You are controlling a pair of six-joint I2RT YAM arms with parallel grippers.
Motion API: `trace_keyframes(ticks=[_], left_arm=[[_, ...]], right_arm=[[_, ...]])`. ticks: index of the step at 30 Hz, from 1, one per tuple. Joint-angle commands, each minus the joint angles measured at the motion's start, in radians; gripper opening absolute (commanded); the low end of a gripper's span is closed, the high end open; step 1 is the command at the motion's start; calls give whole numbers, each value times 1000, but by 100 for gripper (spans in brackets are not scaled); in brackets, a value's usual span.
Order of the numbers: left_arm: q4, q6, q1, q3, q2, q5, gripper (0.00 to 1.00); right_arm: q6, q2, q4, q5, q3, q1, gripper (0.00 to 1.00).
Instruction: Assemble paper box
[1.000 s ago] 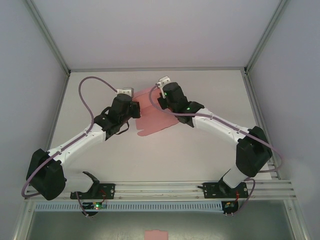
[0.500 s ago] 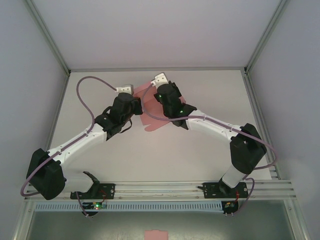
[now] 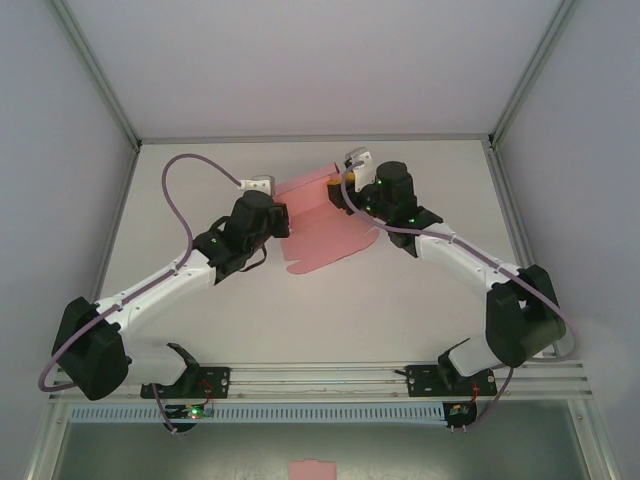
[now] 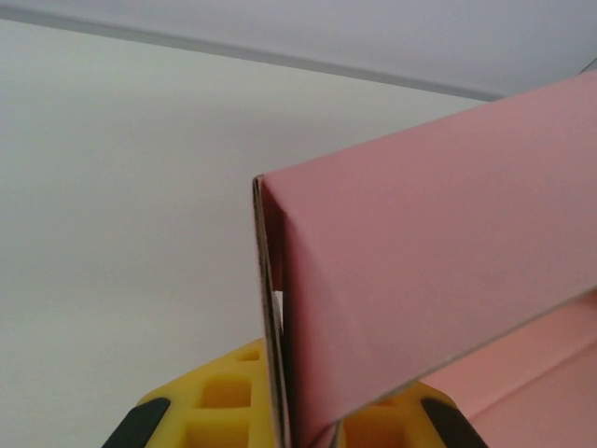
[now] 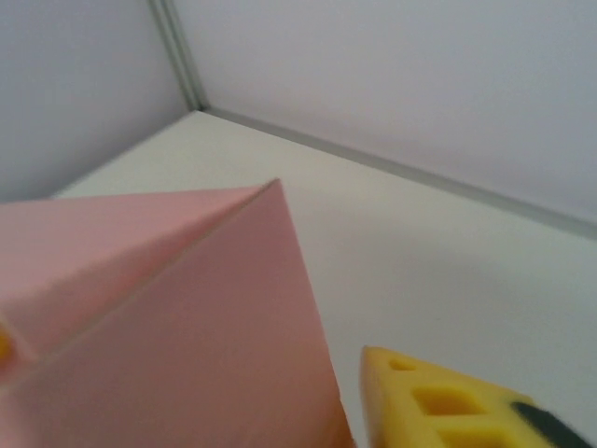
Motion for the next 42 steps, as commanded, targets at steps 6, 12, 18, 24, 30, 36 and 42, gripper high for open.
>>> trace_keyframes(ticks=[6,12,18,24,30,36,42], left_arm=[[-55,-2,-2,40,15,-30,0],[-70,13,-1,50,23,-58,0],[-58,25,-1,48,22,-40,0],[-47,31,0,59,31,-9,0],[-47,35,0,60,31,0,0],[-45,43,-1,63,35,16,0],[-26,53,0,69,40,87,0]], right_arm=[[35,-174,-33,-41,-51,-35,72],[-32,-307,-183,-170,-75,-46,83],[-38,-342,-318,-168,-40,-94,72],[-108,-224,-390,-307,24,-98,61],[-172,-146,-399,-346,64,-99,57],[-180,-67,-417,-362,110,-93,46],[-172,-2,-383,-138,160,-22,29]])
